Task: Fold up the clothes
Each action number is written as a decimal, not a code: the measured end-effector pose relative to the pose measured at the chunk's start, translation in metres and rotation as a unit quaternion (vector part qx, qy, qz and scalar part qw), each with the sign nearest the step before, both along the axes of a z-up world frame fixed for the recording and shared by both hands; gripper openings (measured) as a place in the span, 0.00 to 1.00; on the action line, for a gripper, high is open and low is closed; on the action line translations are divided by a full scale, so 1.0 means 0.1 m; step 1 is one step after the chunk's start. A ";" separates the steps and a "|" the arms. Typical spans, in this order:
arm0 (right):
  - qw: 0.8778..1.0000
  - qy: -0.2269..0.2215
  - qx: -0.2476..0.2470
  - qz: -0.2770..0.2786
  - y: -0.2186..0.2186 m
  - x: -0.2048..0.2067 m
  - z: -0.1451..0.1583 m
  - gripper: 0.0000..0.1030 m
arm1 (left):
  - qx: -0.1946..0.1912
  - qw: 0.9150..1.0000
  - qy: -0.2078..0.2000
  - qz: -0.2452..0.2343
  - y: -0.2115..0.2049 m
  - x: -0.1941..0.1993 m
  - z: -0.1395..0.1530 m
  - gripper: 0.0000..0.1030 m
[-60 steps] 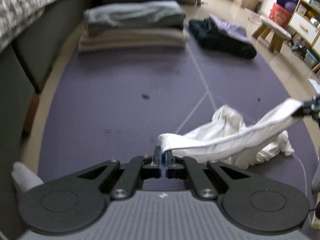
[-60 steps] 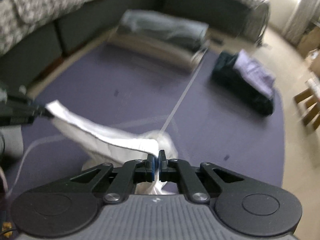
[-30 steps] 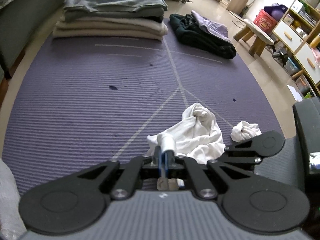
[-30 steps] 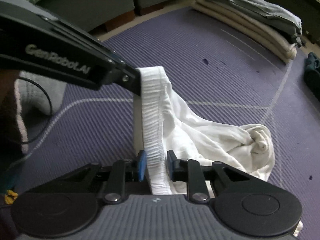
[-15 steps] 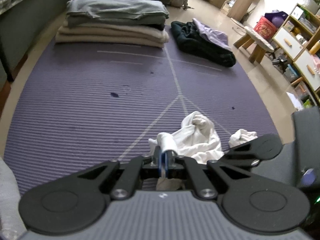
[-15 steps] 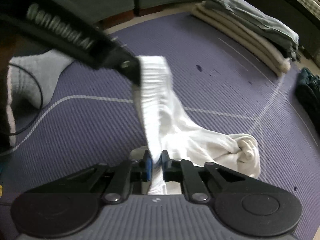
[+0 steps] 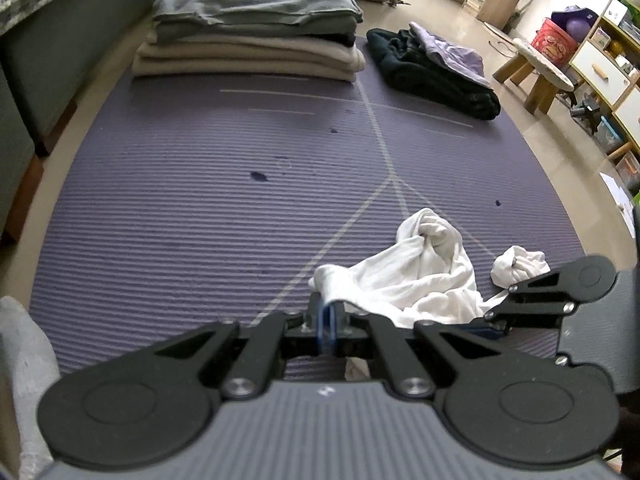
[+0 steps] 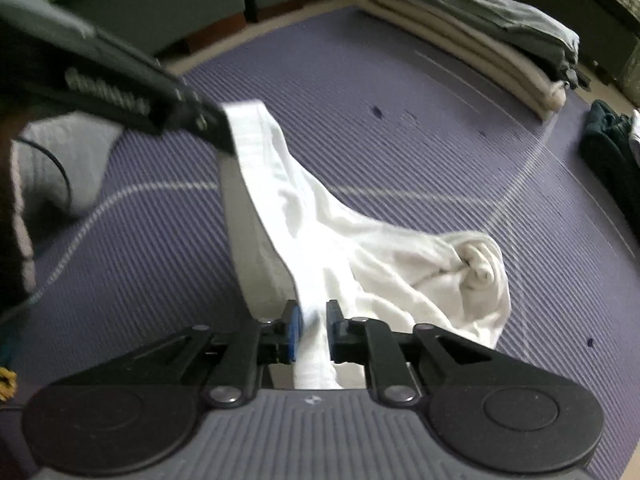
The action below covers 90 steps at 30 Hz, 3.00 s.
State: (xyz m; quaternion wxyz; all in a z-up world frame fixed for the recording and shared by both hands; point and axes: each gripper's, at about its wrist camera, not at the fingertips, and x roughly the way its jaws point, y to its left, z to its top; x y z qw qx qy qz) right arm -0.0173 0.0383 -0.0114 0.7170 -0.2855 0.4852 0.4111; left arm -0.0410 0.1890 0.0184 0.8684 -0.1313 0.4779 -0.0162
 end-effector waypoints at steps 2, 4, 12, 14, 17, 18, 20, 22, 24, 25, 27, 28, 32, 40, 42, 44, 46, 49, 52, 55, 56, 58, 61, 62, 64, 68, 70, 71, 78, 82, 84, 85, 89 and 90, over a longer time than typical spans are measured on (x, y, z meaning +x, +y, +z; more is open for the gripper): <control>1.000 -0.014 -0.021 -0.006 -0.02 -0.02 -0.06 0.25 | 0.000 1.000 -0.004 0.005 -0.01 -0.01 0.01 0.02; 0.999 -0.025 -0.036 -0.008 -0.04 -0.03 -0.10 0.25 | -0.004 1.000 -0.010 0.009 -0.01 -0.01 0.03 0.02; 0.995 -0.021 -0.095 -0.025 -0.36 -0.14 -0.30 0.26 | -0.016 0.999 -0.034 0.017 -0.05 0.01 0.13 0.02; 0.995 -0.019 -0.095 -0.025 -0.42 -0.17 -0.34 0.25 | -0.017 0.999 -0.031 0.015 -0.07 0.01 0.12 0.02; 0.998 -0.021 -0.053 -0.015 -0.44 -0.20 -0.30 0.20 | -0.011 0.999 -0.028 0.011 -0.12 0.02 0.11 0.02; 0.999 -0.022 -0.046 -0.015 -0.44 -0.20 -0.29 0.12 | -0.010 1.000 -0.027 0.009 -0.13 0.02 0.11 0.02; 0.998 -0.032 -0.043 -0.029 -0.44 -0.17 -0.22 0.05 | -0.006 1.000 -0.028 0.009 -0.15 0.02 0.12 0.02; 0.997 -0.047 -0.034 -0.052 -0.47 -0.14 -0.13 0.03 | 0.001 0.999 -0.030 0.010 -0.16 0.03 0.13 0.02; 0.995 -0.061 -0.023 -0.075 -0.54 -0.11 -0.01 0.02 | 0.006 0.999 -0.032 0.009 -0.16 0.02 0.14 0.02; 0.994 -0.065 -0.018 -0.087 -0.58 -0.10 0.04 0.02 | 0.008 0.999 -0.030 0.008 -0.15 0.02 0.13 0.02; 0.991 -0.068 -0.006 -0.113 -0.68 -0.08 0.14 0.02 | 0.011 1.000 -0.023 0.009 -0.14 0.01 0.11 0.02; 0.990 -0.068 -0.002 -0.121 -0.71 -0.06 0.17 0.02 | 0.014 1.000 -0.018 0.008 -0.15 0.01 0.09 0.02; 0.988 -0.063 0.006 -0.143 -0.82 -0.08 0.30 0.02 | 0.025 1.000 -0.002 0.007 -0.16 -0.02 0.02 0.02; 0.981 -0.051 0.039 -0.185 -1.08 -0.06 0.65 0.02 | 0.047 0.998 -0.037 0.007 -0.23 -0.01 0.20 0.03; 0.978 -0.022 0.051 -0.201 -1.12 -0.04 0.70 0.02 | 0.056 0.997 -0.056 0.008 -0.25 0.01 0.29 0.03; 0.976 0.006 0.061 -0.209 -1.11 -0.05 0.74 0.02 | 0.066 0.995 -0.076 0.011 -0.25 0.05 0.38 0.03; 0.975 0.027 0.073 -0.206 -1.08 -0.05 0.79 0.02 | 0.066 0.993 -0.092 0.026 -0.20 0.13 0.51 0.03; 0.977 0.028 0.088 -0.190 -0.98 -0.04 0.91 0.02 | 0.060 0.991 -0.111 0.051 -0.09 0.24 0.66 0.04; 0.977 -0.024 0.098 -0.188 -0.90 0.07 1.11 0.02 | 0.058 0.988 -0.125 0.070 -0.02 0.29 0.77 0.04; 0.971 -0.085 0.094 -0.202 -0.88 0.25 1.26 0.02 | 0.052 0.990 -0.102 0.079 0.04 0.33 0.73 0.04; 0.969 -0.105 0.091 -0.206 -0.87 0.32 1.29 0.02 | 0.045 0.992 -0.089 0.081 0.06 0.34 0.69 0.04; 0.962 -0.145 0.083 -0.215 -0.80 0.52 1.36 0.02 | 0.027 0.995 -0.058 0.080 0.07 0.35 0.56 0.04; 0.957 -0.190 0.066 -0.208 -0.58 0.76 1.36 0.02 | 0.009 0.998 -0.019 0.065 0.02 0.35 0.39 0.04; 0.957 -0.205 0.058 -0.198 -0.46 0.85 1.34 0.02 | 0.003 0.998 -0.006 0.059 0.00 0.35 0.33 0.03; 0.956 -0.221 0.052 -0.184 -0.29 0.96 1.30 0.02 | -0.005 0.998 0.007 0.055 -0.01 0.35 0.26 0.03; 0.959 -0.239 0.051 -0.144 0.23 1.24 1.16 0.02 | -0.019 0.997 0.028 0.075 0.15 0.37 0.11 0.03; 0.962 -0.237 0.051 -0.123 0.49 1.37 1.07 0.02 | -0.024 0.995 0.035 0.091 0.27 0.37 0.05 0.03; 0.964 -0.236 0.052 -0.113 0.62 1.42 1.02 0.02 | -0.027 0.993 0.039 0.106 0.38 0.37 0.02 0.03; 0.974 -0.209 0.067 -0.059 1.45 1.62 0.58 0.02 | -0.012 0.985 0.061 0.160 0.81 0.23 -0.10 0.03; 0.979 -0.185 0.073 -0.036 1.82 1.62 0.34 0.02 | 0.002 0.980 0.083 0.182 0.98 0.19 -0.21 0.03; 0.982 -0.173 0.073 -0.030 1.92 1.60 0.25 0.03 | 0.005 0.975 0.098 0.197 1.07 0.17 -0.31 0.02; 0.985 -0.158 0.069 -0.025 1.97 1.60 0.18 0.05 | 0.004 0.974 0.103 0.201 1.09 0.16 -0.33 0.02; 0.994 -0.099 0.051 -0.019 2.00 1.59 0.02 0.34 | 0.009 0.972 0.119 0.202 1.11 0.18 -0.46 0.09; 0.994 -0.095 0.049 -0.020 1.97 1.57 0.01 0.35 | 0.013 0.973 0.119 0.200 1.09 0.19 -0.46 0.22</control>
